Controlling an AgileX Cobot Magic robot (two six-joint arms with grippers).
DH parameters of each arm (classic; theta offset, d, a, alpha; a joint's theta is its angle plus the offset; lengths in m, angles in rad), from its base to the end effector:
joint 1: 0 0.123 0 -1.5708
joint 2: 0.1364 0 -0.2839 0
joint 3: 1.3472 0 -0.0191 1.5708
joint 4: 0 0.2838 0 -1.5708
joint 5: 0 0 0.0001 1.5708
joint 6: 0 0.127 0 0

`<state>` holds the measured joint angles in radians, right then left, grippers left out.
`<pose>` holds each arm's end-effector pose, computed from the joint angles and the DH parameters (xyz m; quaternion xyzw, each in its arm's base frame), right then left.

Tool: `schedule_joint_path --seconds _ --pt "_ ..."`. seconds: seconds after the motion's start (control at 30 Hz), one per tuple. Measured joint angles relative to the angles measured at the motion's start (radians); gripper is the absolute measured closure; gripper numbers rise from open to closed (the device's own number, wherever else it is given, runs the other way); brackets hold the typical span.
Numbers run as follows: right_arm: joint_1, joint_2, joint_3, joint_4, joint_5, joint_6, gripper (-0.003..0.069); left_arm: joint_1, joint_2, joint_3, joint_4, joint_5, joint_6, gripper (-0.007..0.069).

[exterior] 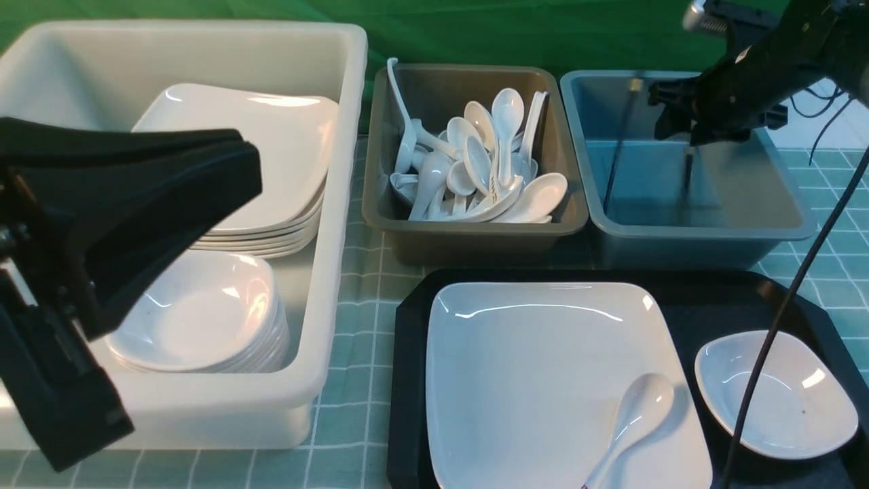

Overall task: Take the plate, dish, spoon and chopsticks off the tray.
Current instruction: Use the right arm to put the chopsticks into the small storage box on the right, then use the left arm to grab a soup spoon from the plate

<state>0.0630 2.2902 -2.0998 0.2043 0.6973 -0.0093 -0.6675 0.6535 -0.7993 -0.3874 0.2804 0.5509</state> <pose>0.5850 0.0535 0.2094 0.0145 0.9230 0.1001 0.3712 0.1474 -0.1331 0.4052 0.3267 0.6379 -0.2054 0.6664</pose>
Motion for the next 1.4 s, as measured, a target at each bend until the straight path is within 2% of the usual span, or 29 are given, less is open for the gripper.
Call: schedule_joint_path --seconds 0.17,0.2,0.27,0.37,0.5,0.6,0.77,0.87,0.9,0.97,1.0,1.03,1.1,1.2,1.27,1.4 --pt "0.001 -0.048 0.000 -0.003 0.072 -0.003 0.0220 0.000 0.038 0.000 0.000 0.045 -0.007 0.0607" --pt "0.001 -0.097 0.000 -0.004 0.150 -0.039 0.0287 0.000 0.078 -0.009 0.000 0.106 -0.024 0.0607" --pt "0.001 -0.125 -0.002 -0.004 0.199 -0.071 0.0331 0.000 0.111 -0.022 0.000 0.165 -0.030 0.0607" --pt "0.001 -0.225 -0.007 -0.014 0.392 -0.180 0.0501 0.000 0.237 -0.093 0.001 0.304 -0.033 0.0607" --pt "0.001 -0.348 0.019 -0.059 0.434 -0.211 0.0596 -0.001 0.410 -0.219 0.004 0.434 -0.033 0.0607" --pt "0.001 -0.472 0.098 -0.077 0.434 -0.215 0.0604 -0.018 0.542 -0.295 0.004 0.479 -0.019 0.0607" --pt "0.001 -0.840 0.433 -0.081 0.432 -0.215 0.0602 -0.152 0.804 -0.411 0.055 0.484 -0.006 0.0609" --pt "0.001 -1.055 0.682 -0.082 0.407 -0.201 0.0596 -0.247 0.964 -0.492 0.136 0.490 -0.094 0.0610" --pt "0.001 -1.080 0.698 -0.082 0.402 -0.196 0.0596 -0.254 0.983 -0.504 0.144 0.489 -0.108 0.0610" --pt "0.001 -1.245 0.905 -0.083 0.363 -0.184 0.0593 -0.271 1.105 -0.599 0.183 0.508 -0.167 0.0599" --pt "0.001 -1.256 0.917 -0.083 0.360 -0.184 0.0593 -0.271 1.122 -0.606 0.185 0.513 -0.171 0.0595" --pt "0.001 -1.357 1.019 -0.084 0.343 -0.182 0.0591 -0.270 1.202 -0.669 0.206 0.535 -0.189 0.0564" --pt "0.001 -1.409 1.086 -0.084 0.338 -0.182 0.0587 -0.270 1.251 -0.713 0.222 0.550 -0.206 0.0531" --pt "0.001 -1.537 1.202 -0.084 0.328 -0.193 0.0585 -0.270 1.334 -0.774 0.246 0.579 -0.253 0.0426" --pt "0.001 -1.590 1.245 -0.084 0.308 -0.206 0.0582 -0.270 1.370 -0.788 0.249 0.586 -0.267 0.0342" --pt "0.001 -1.642 1.266 -0.084 0.279 -0.215 0.0575 -0.270 1.406 -0.790 0.251 0.593 -0.270 0.0237"
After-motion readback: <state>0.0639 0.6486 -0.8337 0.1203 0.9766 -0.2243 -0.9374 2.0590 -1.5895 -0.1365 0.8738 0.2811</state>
